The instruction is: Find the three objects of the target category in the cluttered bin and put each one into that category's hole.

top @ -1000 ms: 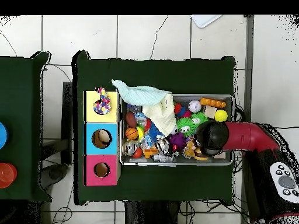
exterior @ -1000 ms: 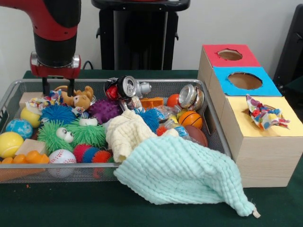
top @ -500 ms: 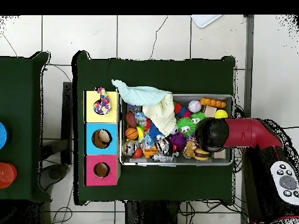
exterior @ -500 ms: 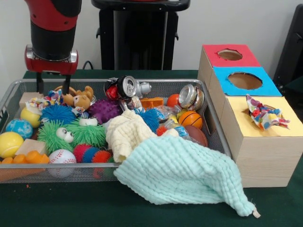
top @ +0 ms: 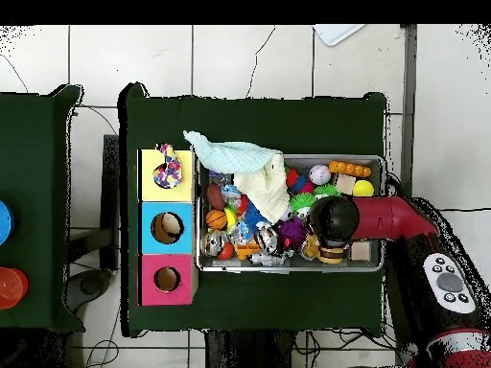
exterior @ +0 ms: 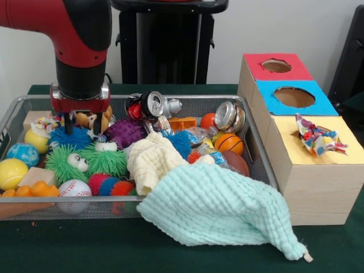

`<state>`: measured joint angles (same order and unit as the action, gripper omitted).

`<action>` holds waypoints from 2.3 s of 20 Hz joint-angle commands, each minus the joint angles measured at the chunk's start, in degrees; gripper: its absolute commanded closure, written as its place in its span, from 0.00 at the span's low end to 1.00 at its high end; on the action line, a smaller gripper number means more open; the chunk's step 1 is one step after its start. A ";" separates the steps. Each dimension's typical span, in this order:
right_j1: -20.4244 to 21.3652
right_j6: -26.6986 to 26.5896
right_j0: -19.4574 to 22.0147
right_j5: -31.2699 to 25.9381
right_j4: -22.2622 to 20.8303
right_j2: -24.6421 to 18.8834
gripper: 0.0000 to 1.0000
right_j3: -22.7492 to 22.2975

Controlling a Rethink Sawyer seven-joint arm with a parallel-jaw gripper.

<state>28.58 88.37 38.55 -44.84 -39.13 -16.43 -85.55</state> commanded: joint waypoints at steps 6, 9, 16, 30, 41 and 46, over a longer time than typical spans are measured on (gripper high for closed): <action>-0.20 -12.26 -2.09 -3.40 -9.61 0.61 0.00 3.06; 1.24 -13.70 -2.21 -5.36 -9.94 0.35 0.00 2.86; 5.52 -16.47 -2.04 -9.27 -7.25 -1.98 0.00 2.37; -1.82 -11.37 0.30 -5.95 -10.57 -1.11 0.00 1.39; -3.42 -11.22 0.43 -6.25 -13.59 1.05 0.00 1.46; -3.39 -11.35 1.11 -5.83 -15.52 1.35 0.00 0.86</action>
<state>27.19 88.37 39.11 -52.48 -49.46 -16.13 -83.58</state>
